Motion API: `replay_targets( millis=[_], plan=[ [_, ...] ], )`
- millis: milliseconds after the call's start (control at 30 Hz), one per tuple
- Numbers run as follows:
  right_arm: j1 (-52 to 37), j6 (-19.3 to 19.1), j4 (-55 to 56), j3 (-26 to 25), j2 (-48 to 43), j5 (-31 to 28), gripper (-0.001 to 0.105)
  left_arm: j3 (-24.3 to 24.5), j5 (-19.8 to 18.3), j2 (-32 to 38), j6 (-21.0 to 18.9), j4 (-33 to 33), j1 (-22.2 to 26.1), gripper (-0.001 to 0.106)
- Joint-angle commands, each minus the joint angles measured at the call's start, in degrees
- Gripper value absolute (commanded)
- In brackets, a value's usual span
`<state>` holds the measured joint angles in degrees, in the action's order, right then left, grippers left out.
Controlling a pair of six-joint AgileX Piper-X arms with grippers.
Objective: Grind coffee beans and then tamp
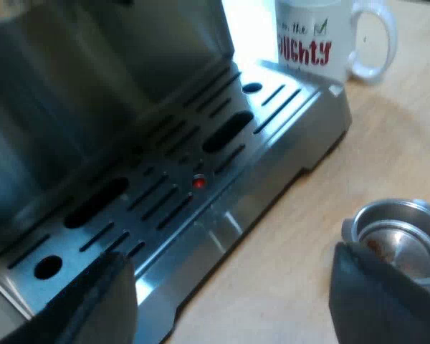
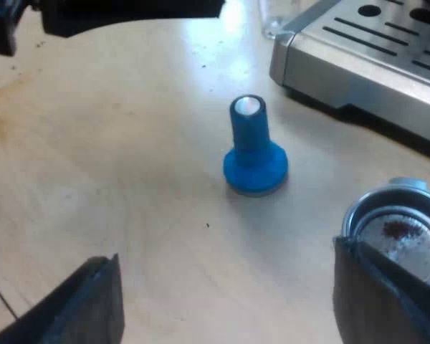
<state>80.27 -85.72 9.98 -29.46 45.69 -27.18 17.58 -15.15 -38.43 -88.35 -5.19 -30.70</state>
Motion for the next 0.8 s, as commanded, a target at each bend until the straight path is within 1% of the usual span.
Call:
replay_targets(
  millis=[33, 100, 200, 367, 500, 600, 667, 700, 800],
  plan=[
    [-0.16, 0.34, 4.8, -3.08, 0.02, 0.53, 0.063, 0.46, 0.33, 3.42, -2.26, -3.13, 0.04, 0.059],
    [-0.16, 0.34, 7.33, -4.86, 0.02, 0.53, 0.063, 0.86, 0.33, 5.45, -3.83, -5.6, 0.04, 0.059],
    [-0.16, 0.34, 10.29, -6.97, 0.02, 0.53, 0.063, 1.92, 0.18, 7.77, -4.62, -8.89, 0.04, 0.059],
    [-0.71, 1.22, 13.93, -10.3, 0.02, 0.85, 0.063, 6.4, 0.18, 9.1, -4.89, -14.99, 0.04, 0.059],
    [-4.82, 1.22, 17.14, -13.09, 0.02, 5.89, 0.063, 10.28, 0.18, 9.08, -4.89, -17.71, 0.04, 0.059],
    [-10.11, 1.06, 19.67, -15.3, 0.02, 9.27, 0.063, 12.37, 0.18, 9.08, -6.93, -17.7, 0.04, 0.059],
    [-13.15, 0.49, 20.98, -16.42, 0.02, 11.25, 0.063, 13.26, 0.48, 9.08, -7.01, -17.7, 0.04, 0.059],
    [-15.46, 0.24, 22.02, -17.11, 0.02, 12.48, 0.063, 13.51, 1.23, 9.08, -7.01, -17.7, 0.04, 0.059],
    [-20.79, 0.09, 23.89, -18.2, 0.02, 16.06, 0.063, 13.65, 5.06, 9.08, -7.01, -17.62, 0.04, 0.059]
  ],
)
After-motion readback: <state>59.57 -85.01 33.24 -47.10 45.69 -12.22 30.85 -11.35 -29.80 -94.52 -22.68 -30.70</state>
